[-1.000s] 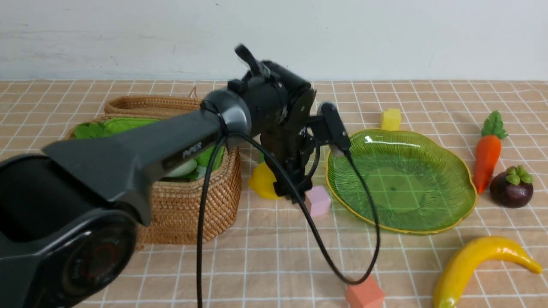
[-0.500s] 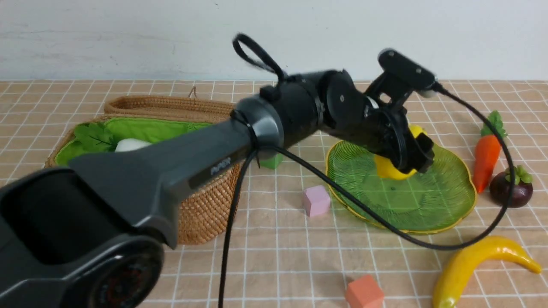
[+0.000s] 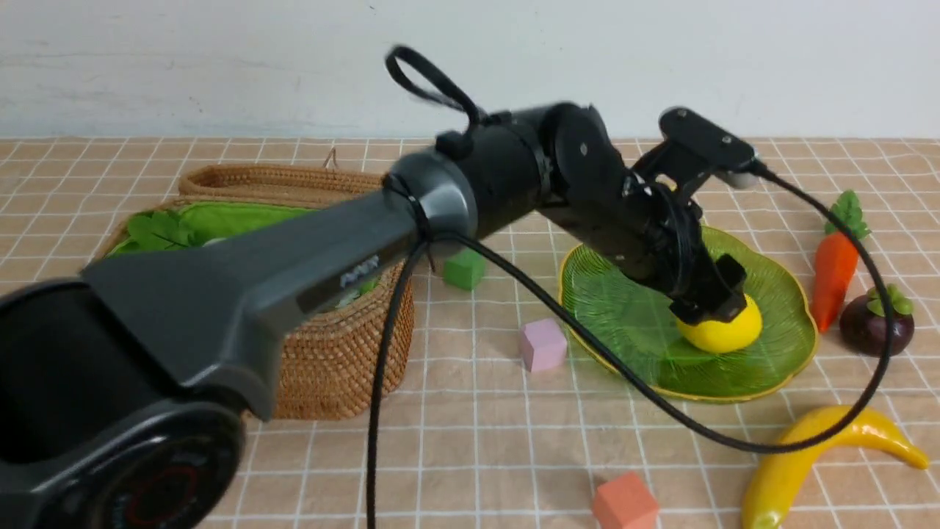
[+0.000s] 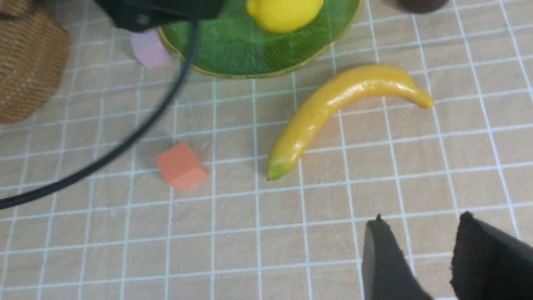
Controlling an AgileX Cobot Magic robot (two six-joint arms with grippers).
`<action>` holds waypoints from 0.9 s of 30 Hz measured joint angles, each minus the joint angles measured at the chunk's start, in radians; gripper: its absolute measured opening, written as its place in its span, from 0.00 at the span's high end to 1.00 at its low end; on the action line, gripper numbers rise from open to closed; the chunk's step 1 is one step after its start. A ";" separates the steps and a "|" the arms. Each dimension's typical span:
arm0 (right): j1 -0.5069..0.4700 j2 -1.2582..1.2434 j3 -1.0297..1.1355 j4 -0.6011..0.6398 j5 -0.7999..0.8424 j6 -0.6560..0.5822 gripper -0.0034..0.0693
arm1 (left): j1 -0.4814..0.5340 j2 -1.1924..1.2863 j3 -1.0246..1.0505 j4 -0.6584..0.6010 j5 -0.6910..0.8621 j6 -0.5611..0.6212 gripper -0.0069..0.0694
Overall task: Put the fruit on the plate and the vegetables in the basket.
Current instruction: Grab a lemon with your left arm and place it on the plate on the right, then use the right arm to grab a banana and put it into the right plate
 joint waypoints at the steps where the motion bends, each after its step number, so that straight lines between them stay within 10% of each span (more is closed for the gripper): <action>1: 0.000 0.037 0.003 -0.008 0.001 0.008 0.57 | 0.000 -0.042 0.000 0.026 0.058 -0.055 0.31; 9: 0.000 0.290 0.124 -0.006 -0.151 0.088 0.44 | 0.001 -0.339 -0.003 0.318 0.352 -0.402 0.92; 27: 0.000 0.986 0.197 0.150 -0.751 0.115 0.31 | -0.070 -1.002 0.780 0.406 0.207 -0.578 0.93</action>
